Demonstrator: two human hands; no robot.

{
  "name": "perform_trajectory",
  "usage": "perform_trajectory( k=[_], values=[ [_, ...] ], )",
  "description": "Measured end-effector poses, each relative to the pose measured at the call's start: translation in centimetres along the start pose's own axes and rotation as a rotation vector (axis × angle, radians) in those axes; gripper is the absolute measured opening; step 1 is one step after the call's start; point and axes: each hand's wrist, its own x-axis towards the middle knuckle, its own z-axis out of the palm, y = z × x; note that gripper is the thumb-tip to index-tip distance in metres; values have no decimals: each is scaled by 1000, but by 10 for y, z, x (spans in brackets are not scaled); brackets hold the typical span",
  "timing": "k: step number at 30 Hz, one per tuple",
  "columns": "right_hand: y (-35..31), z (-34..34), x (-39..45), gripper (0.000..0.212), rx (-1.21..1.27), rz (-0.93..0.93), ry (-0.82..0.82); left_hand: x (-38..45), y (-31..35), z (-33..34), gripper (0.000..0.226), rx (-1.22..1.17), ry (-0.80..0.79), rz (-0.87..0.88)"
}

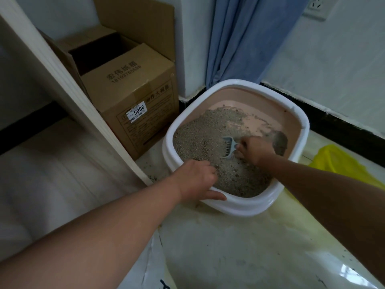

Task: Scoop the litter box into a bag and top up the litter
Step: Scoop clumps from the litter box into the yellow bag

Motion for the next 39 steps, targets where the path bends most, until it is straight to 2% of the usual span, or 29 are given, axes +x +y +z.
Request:
perform_trajectory(
  k=[5, 12, 29, 39],
  values=[
    [15, -2, -14, 30, 164, -16, 7, 0, 3, -9, 65, 12, -63, -11],
    [6, -4, -32, 32, 258, -32, 60, 1, 7, -21, 64, 13, -106, -18],
    [22, -40, -60, 36, 246, -17, 198, 7, 14, -32, 65, 60, -212, -34],
    [43, -57, -92, 32, 240, -17, 190, 11, 19, -39, 54, 23, -279, -100]
  ],
)
